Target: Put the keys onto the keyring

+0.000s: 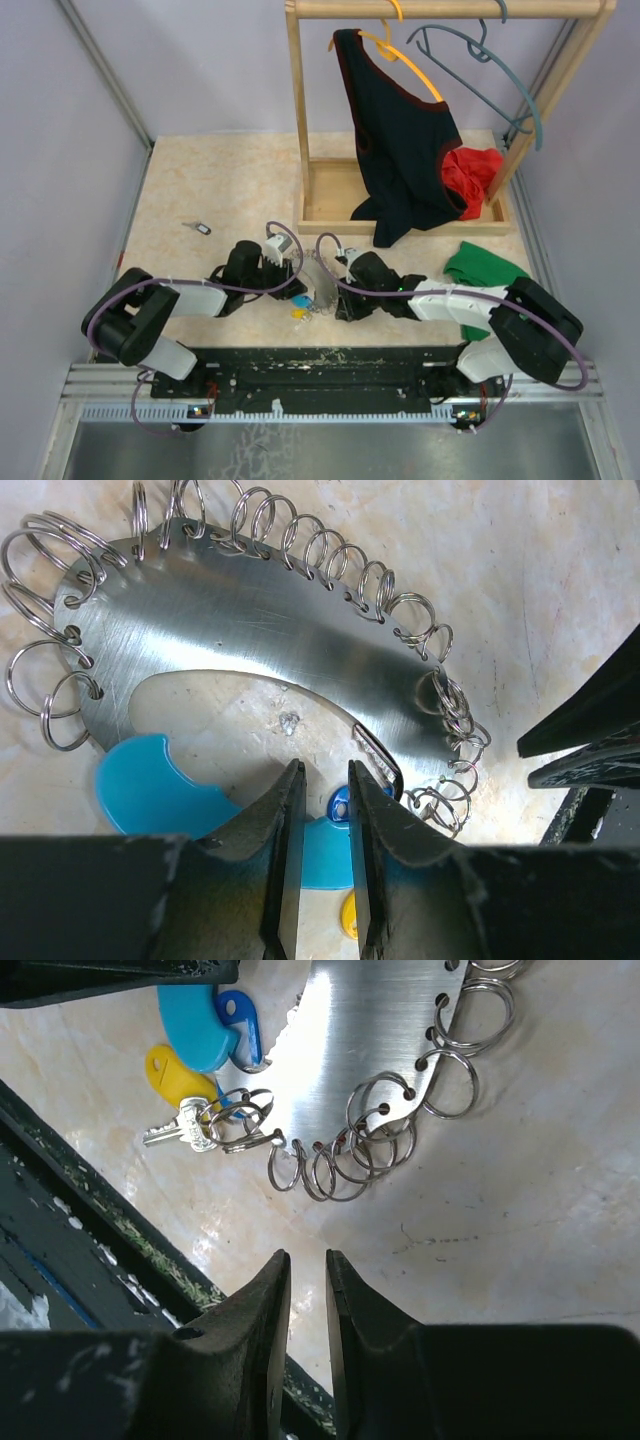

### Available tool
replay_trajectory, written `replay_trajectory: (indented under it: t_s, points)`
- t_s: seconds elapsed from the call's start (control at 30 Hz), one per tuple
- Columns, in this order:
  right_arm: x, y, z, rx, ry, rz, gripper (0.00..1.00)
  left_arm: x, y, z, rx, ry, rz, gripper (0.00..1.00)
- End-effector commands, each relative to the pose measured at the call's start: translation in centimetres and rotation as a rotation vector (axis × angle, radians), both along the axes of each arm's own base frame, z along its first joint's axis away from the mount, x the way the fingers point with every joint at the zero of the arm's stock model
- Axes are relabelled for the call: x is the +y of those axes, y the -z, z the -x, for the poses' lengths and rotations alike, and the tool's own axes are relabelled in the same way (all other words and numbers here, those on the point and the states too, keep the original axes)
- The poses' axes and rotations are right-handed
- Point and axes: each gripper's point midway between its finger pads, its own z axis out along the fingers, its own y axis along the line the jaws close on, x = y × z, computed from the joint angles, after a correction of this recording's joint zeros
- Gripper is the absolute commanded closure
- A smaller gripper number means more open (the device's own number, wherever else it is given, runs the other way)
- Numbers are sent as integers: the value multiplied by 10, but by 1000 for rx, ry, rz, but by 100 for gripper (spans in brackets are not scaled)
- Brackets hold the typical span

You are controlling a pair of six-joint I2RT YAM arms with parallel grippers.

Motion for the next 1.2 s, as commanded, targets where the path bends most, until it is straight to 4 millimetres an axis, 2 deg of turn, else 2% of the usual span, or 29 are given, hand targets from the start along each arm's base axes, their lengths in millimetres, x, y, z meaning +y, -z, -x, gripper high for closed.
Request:
replay_trajectory:
  t_s: [0.0,0.4,0.97,1.17]
  points:
    - [27,-9,-4,24,21,-114,79,-3,-2,1,3,9,20,71]
    - [16,12,-23,-9,152,-50,75,-2,1,5,20,17,21,70]
    - [21,8,-32,-47,171,-85,72,-7,2,9,49,37,46,70]
    - [27,9,-30,-38,149,-103,75,-8,2,11,58,36,53,71]
